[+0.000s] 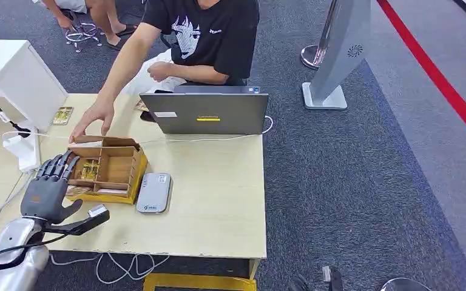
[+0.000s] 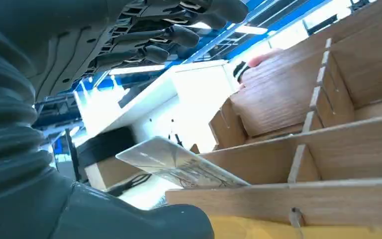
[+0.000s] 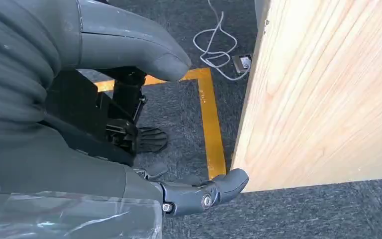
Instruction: Pass the card to the sensor for recognition and then transmit it.
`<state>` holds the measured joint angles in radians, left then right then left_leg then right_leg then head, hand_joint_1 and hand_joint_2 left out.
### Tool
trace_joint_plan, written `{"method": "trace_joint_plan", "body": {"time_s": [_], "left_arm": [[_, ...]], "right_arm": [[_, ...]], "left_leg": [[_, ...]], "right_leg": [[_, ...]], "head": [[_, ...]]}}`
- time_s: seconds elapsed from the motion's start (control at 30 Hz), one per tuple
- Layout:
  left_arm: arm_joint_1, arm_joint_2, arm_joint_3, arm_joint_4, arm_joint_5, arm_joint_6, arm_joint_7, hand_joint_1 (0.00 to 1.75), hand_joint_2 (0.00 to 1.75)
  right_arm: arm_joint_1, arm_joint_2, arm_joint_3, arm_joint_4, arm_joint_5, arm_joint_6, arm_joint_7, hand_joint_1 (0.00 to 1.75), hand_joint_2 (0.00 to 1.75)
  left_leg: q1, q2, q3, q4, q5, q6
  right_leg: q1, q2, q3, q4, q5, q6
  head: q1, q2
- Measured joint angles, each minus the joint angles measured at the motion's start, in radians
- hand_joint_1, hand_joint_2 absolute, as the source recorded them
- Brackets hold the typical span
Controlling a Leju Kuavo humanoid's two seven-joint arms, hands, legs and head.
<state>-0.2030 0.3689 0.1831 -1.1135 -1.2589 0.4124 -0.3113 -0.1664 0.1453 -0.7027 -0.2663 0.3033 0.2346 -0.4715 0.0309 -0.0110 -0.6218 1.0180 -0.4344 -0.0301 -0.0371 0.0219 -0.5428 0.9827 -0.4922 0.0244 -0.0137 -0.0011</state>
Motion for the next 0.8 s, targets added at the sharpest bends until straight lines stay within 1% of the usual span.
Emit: {"method": "trace_joint_plan", "body": {"time_s": [0.2,0.23,0.27,0.8], "left_arm": [[0.0,0.0,0.0,0.0,-0.014,0.0,0.008,0.0,1.75],[0.0,0.0,0.0,0.0,-0.014,0.0,0.008,1.55,1.75],[0.0,0.0,0.0,0.0,-0.015,0.0,0.009,1.75,1.75],[0.0,0.0,0.0,0.0,-0.017,-0.01,0.007,1.75,1.75]], "right_arm": [[0.0,0.0,0.0,0.0,0.0,0.0,0.0,0.0,1.75],[0.0,0.0,0.0,0.0,-0.001,0.0,0.0,0.0,1.75],[0.0,0.0,0.0,0.0,-0.001,0.0,0.0,0.0,1.75],[0.0,0.0,0.0,0.0,-0.001,0.0,0.0,0.0,1.75]], "left_leg": [[0.0,0.0,0.0,0.0,0.0,0.0],[0.0,0.0,0.0,0.0,0.0,0.0],[0.0,0.0,0.0,0.0,0.0,0.0],[0.0,0.0,0.0,0.0,0.0,0.0]], "right_leg": [[0.0,0.0,0.0,0.0,0.0,0.0],[0.0,0.0,0.0,0.0,0.0,0.0],[0.0,0.0,0.0,0.0,0.0,0.0],[0.0,0.0,0.0,0.0,0.0,0.0]], "head": [[0.0,0.0],[0.0,0.0],[0.0,0.0],[0.0,0.0]]}}
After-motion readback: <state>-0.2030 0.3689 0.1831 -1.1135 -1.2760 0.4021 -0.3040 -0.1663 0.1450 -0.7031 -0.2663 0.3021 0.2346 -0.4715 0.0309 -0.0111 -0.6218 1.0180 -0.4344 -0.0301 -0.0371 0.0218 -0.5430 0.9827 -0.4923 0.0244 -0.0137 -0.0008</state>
